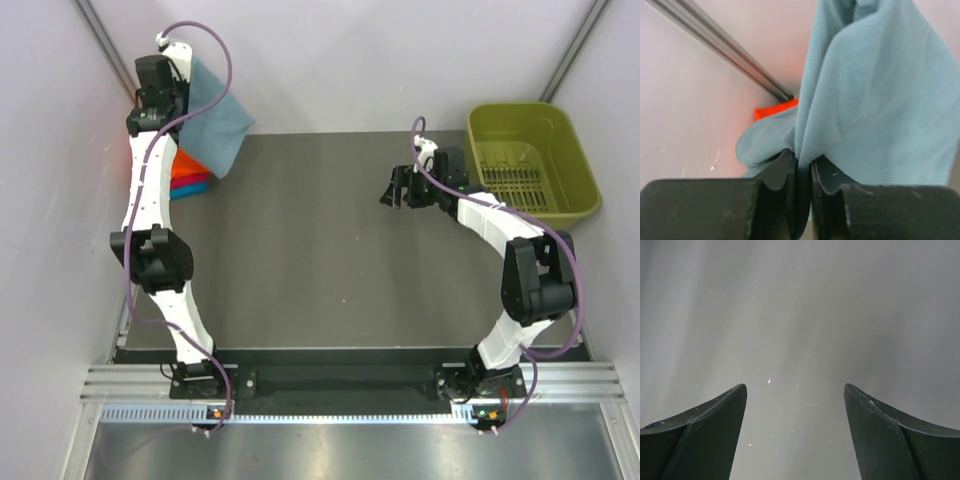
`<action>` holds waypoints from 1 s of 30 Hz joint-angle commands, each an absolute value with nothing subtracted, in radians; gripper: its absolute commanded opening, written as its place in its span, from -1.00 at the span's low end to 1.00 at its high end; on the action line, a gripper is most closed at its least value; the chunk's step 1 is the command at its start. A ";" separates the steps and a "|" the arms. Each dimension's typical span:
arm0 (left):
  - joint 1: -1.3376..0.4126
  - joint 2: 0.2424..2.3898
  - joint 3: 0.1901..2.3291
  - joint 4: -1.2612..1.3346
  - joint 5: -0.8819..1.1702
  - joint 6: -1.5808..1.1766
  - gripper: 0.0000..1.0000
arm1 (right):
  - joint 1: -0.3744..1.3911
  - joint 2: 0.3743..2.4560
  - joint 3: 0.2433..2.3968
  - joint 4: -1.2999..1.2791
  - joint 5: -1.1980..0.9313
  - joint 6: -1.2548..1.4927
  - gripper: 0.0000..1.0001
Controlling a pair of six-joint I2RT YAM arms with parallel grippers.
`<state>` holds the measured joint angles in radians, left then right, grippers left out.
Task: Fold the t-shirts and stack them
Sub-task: Neatly place the folded tshirt to the corner
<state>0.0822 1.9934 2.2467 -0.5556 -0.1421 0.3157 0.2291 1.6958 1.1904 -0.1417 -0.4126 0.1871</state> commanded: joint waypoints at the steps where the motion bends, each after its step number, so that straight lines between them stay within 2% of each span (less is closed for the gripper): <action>1: 0.103 1.980 2.221 -0.557 -0.159 0.317 -1.00 | 0.248 1.640 1.187 -0.092 -0.416 0.187 0.58; 11: 0.124 2.074 2.232 -0.561 -0.192 0.310 -1.00 | 0.247 1.640 1.184 -0.097 -0.411 0.173 0.58; 24: 0.123 2.112 2.362 -0.540 -0.187 0.250 -1.00 | 0.250 1.674 1.203 -0.095 -0.413 0.179 0.58; 30: 0.126 2.137 2.329 -0.500 -0.216 0.262 -1.00 | 0.267 1.700 1.235 -0.095 -0.411 0.181 0.58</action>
<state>0.1242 2.1384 2.3116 -0.6033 -0.1951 0.2707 0.2375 1.6913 1.1854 -0.1413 -0.4122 0.1852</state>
